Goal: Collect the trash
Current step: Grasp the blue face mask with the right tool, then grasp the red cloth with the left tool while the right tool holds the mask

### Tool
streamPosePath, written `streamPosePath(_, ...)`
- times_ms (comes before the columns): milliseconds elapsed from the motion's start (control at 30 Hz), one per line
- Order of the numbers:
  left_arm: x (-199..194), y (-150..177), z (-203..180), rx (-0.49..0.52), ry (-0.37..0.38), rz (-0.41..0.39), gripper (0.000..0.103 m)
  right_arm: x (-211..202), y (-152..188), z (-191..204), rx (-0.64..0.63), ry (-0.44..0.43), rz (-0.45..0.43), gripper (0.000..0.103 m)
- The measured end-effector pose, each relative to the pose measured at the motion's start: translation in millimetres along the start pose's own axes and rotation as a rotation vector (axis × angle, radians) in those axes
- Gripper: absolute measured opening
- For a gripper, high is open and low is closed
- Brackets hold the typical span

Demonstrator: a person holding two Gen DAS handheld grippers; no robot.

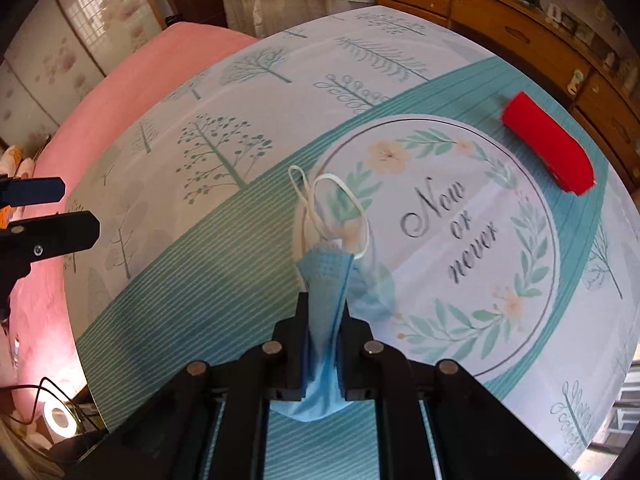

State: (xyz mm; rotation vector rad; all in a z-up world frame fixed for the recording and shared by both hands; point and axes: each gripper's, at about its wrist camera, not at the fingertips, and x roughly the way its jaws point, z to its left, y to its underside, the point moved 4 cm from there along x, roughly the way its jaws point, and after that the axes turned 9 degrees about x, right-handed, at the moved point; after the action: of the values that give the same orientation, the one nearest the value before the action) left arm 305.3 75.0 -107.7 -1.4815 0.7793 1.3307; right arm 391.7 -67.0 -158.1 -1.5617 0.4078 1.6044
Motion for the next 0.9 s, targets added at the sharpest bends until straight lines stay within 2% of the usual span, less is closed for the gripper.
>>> streamPosePath(300, 8, -58, -67, 0.140, 0.048, -0.032, 0.083, -28, -9, -96, 0.257, 0.034, -0.066, 0.009)
streamPosePath(500, 19, -96, -114, 0.207, 0.120, -0.035, 0.083, -41, -13, -152, 0.400, 0.068, -0.120, 0.009)
streamPosePath(733, 33, -141, -159, 0.203, 0.206, -0.031, 0.083, -45, -18, -204, 0.535, 0.091, -0.165, 0.009)
streamPosePath(900, 48, -167, -183, 0.135, 0.292, 0.005, 0.084, -46, -27, -225, 0.574, 0.094, -0.197, 0.009)
